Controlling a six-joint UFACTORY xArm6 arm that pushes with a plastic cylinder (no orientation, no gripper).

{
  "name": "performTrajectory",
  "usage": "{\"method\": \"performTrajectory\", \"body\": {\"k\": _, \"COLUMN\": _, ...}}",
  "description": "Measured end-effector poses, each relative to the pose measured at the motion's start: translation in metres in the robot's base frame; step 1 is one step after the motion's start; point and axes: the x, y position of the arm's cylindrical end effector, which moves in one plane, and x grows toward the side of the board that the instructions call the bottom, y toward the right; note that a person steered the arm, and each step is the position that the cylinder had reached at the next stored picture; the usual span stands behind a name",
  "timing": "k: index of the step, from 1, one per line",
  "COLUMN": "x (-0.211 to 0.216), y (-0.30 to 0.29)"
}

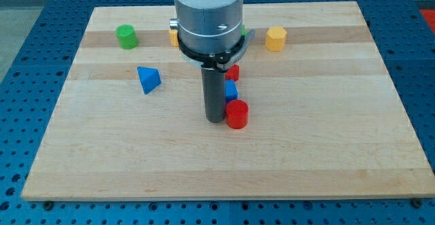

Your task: Slide blue triangle below red circle

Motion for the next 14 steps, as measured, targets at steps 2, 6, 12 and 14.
{"method": "performTrajectory", "body": {"k": 2, "x": -0.012, "y": -0.039}}
{"method": "performTrajectory", "body": {"k": 6, "x": -0.089, "y": -0.046}}
{"method": "performTrajectory", "body": {"k": 12, "x": -0.094, "y": -0.126}}
{"method": "performTrajectory", "body": {"k": 14, "x": -0.074, "y": -0.127}}
